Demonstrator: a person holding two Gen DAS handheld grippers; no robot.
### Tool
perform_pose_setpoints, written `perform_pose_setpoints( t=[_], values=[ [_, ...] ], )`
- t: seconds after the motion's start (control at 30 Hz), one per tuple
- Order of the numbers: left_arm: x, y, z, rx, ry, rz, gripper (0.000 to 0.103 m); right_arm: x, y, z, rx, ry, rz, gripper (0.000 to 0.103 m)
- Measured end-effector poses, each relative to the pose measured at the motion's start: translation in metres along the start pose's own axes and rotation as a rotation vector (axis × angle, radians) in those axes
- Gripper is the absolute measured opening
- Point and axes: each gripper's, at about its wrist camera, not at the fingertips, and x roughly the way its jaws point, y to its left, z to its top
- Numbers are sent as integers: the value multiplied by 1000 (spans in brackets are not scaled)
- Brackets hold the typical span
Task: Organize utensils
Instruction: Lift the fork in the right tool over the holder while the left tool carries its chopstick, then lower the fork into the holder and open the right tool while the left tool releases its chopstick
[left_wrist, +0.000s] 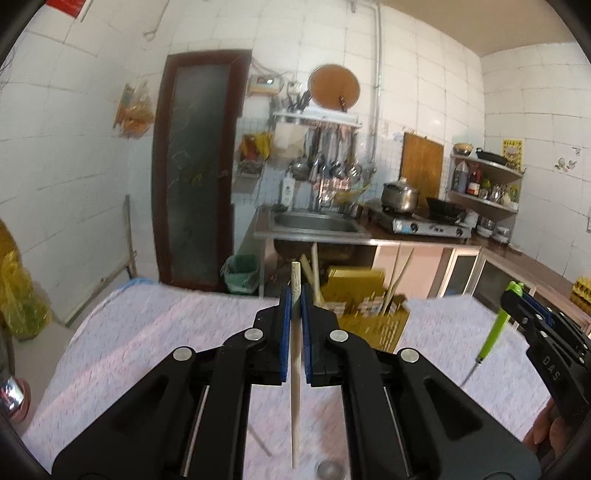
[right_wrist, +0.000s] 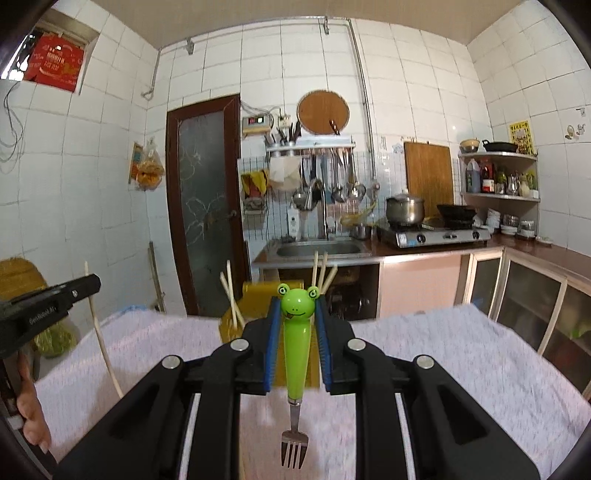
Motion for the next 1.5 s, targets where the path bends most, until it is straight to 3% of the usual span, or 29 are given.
perform_pose_setpoints(
  t=[0.3,0.47,0.7,0.93,1.2,1.27,1.3,1.33,1.43,1.5],
  values=[
    [49,-36,81,19,-122,-21,4,69,-1,73,-4,-91,-8,19],
    [101,-54,103,11,-140,-38,4,110,1,86,5,-112,-3,19],
    [171,-62,85,16,-112,-27,4,164,1,63,-5,-60,10,19],
    [216,-53,44,14,-48,2,4,199,-9,9,2,47,25,19],
    [219,-41,24,8,23,10,4,218,-14,-18,-20,166,17,20],
    [203,-35,27,14,20,19,6,213,-17,-18,-20,185,-1,32],
    [193,-31,30,11,26,24,15,207,-19,-17,-12,184,-13,54],
    [184,-26,33,8,37,26,34,201,-22,-15,-5,179,-18,65],
    [151,-12,38,3,32,47,70,177,-26,-5,-9,177,-38,65],
    [127,-3,38,20,23,74,79,162,-28,0,-6,170,-49,72]
  ],
)
